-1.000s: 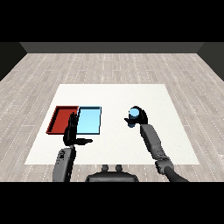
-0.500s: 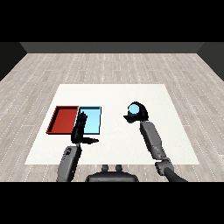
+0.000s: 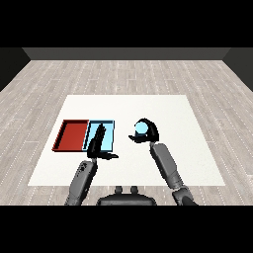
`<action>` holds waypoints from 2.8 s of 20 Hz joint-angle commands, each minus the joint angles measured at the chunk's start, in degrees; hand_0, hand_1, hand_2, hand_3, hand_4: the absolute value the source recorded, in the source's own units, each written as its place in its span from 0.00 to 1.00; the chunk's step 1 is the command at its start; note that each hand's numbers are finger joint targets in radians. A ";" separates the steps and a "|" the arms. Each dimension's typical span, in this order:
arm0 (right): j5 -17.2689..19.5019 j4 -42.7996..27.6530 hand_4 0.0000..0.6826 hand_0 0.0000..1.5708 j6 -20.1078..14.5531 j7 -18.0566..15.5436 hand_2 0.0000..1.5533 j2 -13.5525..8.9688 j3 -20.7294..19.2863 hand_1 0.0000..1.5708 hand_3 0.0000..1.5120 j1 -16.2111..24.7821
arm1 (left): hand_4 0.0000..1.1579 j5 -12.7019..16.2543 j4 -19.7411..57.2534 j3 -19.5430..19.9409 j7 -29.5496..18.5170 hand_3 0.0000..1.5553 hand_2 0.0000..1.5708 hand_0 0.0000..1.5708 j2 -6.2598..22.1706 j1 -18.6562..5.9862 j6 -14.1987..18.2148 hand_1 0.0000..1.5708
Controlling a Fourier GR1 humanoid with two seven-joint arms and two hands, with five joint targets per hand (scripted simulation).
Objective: Pick the blue can and put it in the blue box
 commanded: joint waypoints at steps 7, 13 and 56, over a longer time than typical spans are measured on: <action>-3.19 -3.80 0.97 0.91 -5.74 0.96 0.93 0.59 7.72 0.91 0.93 1.45 | 0.00 2.86 14.62 -6.15 -3.45 0.00 0.00 0.00 -0.03 -10.68 7.90 0.00; -2.66 -0.04 0.97 0.89 -4.06 -2.28 0.93 0.59 8.58 0.89 0.93 0.45 | 0.00 2.86 12.01 -7.82 -2.88 0.00 0.00 0.00 -0.03 -7.78 7.52 0.00; -6.34 -4.40 0.88 0.93 -13.16 0.94 0.94 0.28 25.13 0.93 0.92 -4.22 | 0.26 -3.58 29.71 -24.71 1.35 0.00 0.19 0.13 2.39 -25.04 28.18 0.13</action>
